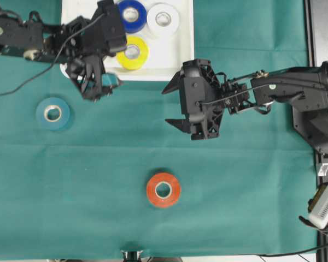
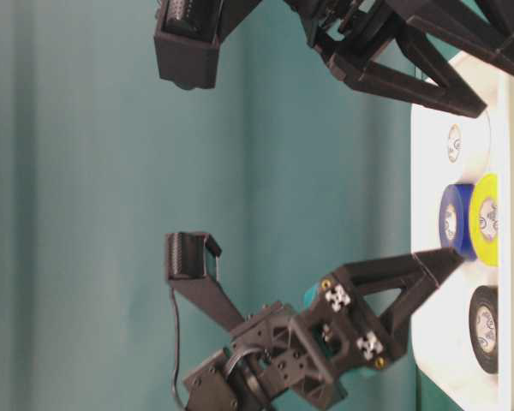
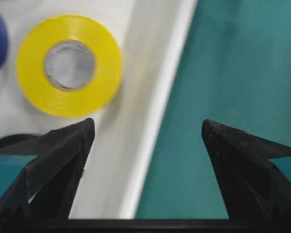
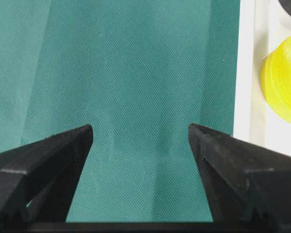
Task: Put the tape alternately from left to right into the white case.
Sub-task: 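Release the yellow roll below the blue roll and withdraw left gripper, then move the right gripper to the orange roll and grip its hole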
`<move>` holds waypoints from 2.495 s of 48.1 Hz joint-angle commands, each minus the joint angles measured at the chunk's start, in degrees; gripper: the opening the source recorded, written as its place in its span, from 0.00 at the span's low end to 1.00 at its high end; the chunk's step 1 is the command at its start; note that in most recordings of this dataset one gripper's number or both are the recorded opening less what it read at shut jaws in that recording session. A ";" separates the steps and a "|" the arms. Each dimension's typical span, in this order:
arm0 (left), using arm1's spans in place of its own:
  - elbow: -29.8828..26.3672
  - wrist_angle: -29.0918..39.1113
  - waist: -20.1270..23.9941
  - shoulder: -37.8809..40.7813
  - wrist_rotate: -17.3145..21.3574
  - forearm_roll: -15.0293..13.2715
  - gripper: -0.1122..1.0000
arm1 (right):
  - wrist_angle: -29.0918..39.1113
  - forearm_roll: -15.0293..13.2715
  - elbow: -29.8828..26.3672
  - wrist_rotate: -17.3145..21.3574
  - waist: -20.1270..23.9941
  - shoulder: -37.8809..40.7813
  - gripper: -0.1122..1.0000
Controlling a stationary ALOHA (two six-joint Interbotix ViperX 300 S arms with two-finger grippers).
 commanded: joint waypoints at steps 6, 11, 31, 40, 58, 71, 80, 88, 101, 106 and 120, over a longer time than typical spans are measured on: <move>1.14 -0.35 -2.99 -3.52 0.00 0.09 0.99 | -0.44 0.09 -0.97 0.00 0.18 -0.53 0.92; 2.11 -0.35 -4.75 -4.31 0.00 0.09 0.99 | -0.44 0.09 -0.88 0.00 0.18 -0.53 0.92; 6.68 -0.62 -9.76 -7.56 -0.09 0.09 0.99 | -0.44 0.09 -0.79 0.00 0.18 -0.53 0.92; 7.82 -2.29 -10.11 -7.65 -0.09 0.09 0.99 | -0.44 0.09 -0.88 0.00 0.18 -0.53 0.92; 8.26 -2.99 -10.11 -7.65 0.00 0.09 0.99 | -0.44 0.09 -1.05 0.18 2.55 -0.53 0.92; 8.53 -3.08 -10.11 -7.65 -0.09 0.00 0.99 | -1.41 0.09 -1.14 3.25 8.09 -0.53 0.92; 8.44 -2.99 -10.11 -7.65 -0.09 0.09 0.99 | -1.58 0.18 -1.23 5.98 12.13 -0.44 0.91; 8.44 -3.08 -10.11 -7.65 0.00 0.09 0.99 | -1.49 0.18 -1.85 6.42 15.03 0.44 0.91; 8.44 -2.99 -10.20 -7.65 -0.18 0.00 0.99 | -1.58 0.18 -3.52 7.47 15.91 3.08 0.91; 8.44 -3.08 -10.28 -7.65 -0.18 -0.09 0.99 | -1.41 0.18 -4.39 7.73 16.00 4.13 0.91; 8.61 -2.99 -10.37 -7.65 -0.09 -0.09 0.99 | -1.23 0.09 -7.56 7.82 17.75 7.73 0.91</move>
